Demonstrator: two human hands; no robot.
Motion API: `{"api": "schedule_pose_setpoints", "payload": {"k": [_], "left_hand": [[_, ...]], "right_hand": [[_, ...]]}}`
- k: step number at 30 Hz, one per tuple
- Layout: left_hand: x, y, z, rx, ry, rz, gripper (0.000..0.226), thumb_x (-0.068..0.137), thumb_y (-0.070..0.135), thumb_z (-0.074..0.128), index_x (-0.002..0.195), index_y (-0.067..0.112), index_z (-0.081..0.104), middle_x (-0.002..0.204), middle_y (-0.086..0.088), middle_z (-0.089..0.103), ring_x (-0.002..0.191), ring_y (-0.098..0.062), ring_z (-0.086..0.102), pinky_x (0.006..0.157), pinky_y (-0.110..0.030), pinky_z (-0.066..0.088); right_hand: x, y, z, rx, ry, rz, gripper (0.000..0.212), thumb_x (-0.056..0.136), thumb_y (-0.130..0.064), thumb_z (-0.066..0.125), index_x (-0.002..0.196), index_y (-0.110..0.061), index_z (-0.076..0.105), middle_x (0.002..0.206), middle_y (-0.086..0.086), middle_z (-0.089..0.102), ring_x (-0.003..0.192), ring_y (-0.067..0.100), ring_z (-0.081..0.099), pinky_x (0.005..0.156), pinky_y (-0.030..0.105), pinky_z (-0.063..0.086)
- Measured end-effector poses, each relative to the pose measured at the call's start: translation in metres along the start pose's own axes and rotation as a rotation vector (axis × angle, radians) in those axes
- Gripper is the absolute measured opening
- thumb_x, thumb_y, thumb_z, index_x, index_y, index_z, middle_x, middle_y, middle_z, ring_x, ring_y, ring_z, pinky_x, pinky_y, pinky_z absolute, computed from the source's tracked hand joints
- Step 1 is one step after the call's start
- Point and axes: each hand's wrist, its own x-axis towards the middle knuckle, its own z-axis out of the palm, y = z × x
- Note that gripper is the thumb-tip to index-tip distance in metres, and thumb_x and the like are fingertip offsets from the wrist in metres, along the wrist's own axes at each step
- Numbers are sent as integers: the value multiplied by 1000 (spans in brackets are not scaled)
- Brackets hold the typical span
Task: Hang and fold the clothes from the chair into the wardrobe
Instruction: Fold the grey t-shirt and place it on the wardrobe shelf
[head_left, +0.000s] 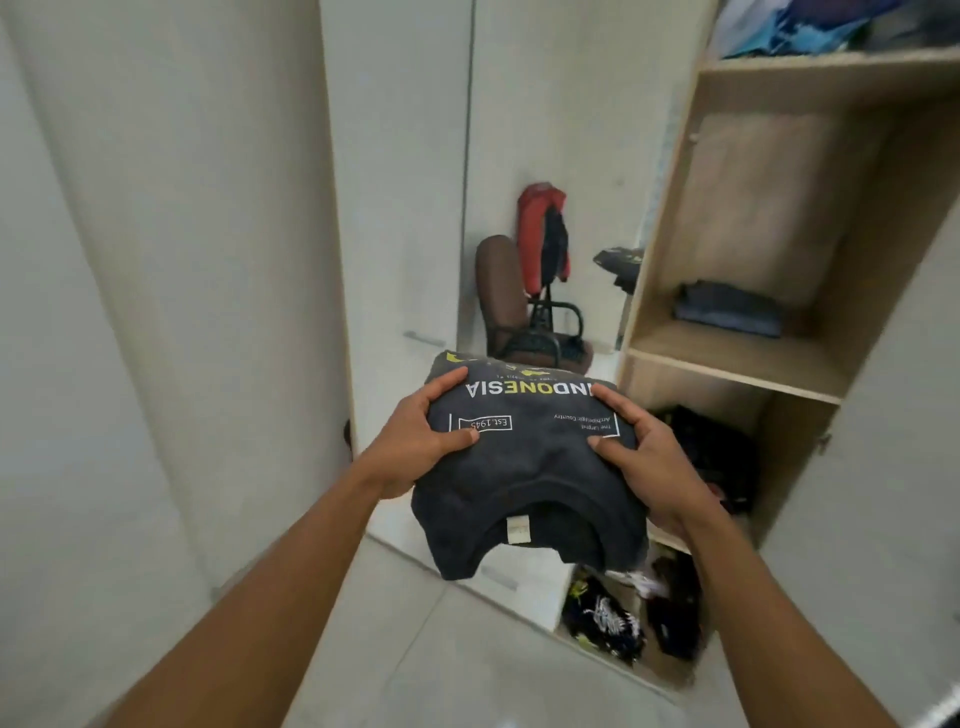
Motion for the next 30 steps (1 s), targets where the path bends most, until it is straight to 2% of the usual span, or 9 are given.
{"api": "schedule_pose_setpoints", "payload": {"k": [4,7,9,15,18,20,24,27,30], "left_hand": [[73,7,94,-21,-146,30,76,79,2,80,142,33,50,132,6,55,113,-14,63,95,-35,56],[127,11,152,-42,-228,41,77,79,1,79,142,34,50,130,7,54,111,-11,62,95,-32,56],[166,10,185,-40,-274,51,78,78,2,81,141,37,51,131,6,54,112,-12,62,93,-30,56],[299,-7,257,-2,-395,75,81,77,9,83,142,40,48,130,7,52,112,-13,59,93,-31,56],[376,-27,284,-5,-414,38,82,73,12,86,140,41,50,134,0,55,114,-17,60,97,-36,54],[423,-40,303,-19,-422,4,81,75,6,84,143,34,49,133,-2,56,112,-15,61,92,-29,55],[504,-53,335,2,-448,-2,84,77,0,81,147,26,44,135,-4,56,108,-11,60,79,-14,53],[559,-52,356,31,-450,66,86,77,-2,79,148,26,41,133,1,54,104,-4,58,77,-8,50],[603,-53,378,11,-402,67,90,77,-7,77,149,32,39,125,8,53,103,-1,57,77,-10,52]], "right_hand": [[6,-5,-98,-96,157,-12,60,91,1,65,138,-35,55,126,-10,61,100,1,68,78,19,56],[20,-3,-158,-130,251,-20,63,90,-2,67,138,-40,53,132,-5,60,110,11,66,91,33,57],[34,-1,-192,-134,312,-7,67,91,-2,66,143,-40,48,132,-4,57,115,17,63,92,38,58],[114,22,-274,-143,444,8,72,92,4,62,150,-32,39,126,-8,58,105,7,65,81,21,58],[176,41,-312,-188,468,54,73,91,2,64,150,-33,39,128,-7,58,107,10,63,88,26,58],[217,54,-336,-231,486,64,74,90,2,65,150,-33,39,136,0,56,110,10,62,92,28,56],[286,81,-375,-253,511,116,77,89,4,64,151,-32,36,136,-1,54,108,4,59,74,9,53],[330,91,-408,-243,538,98,80,89,6,64,151,-35,35,135,-5,55,111,4,60,81,15,54],[374,100,-438,-265,561,85,80,89,8,62,151,-34,33,125,-9,57,107,3,61,80,15,55]]}}
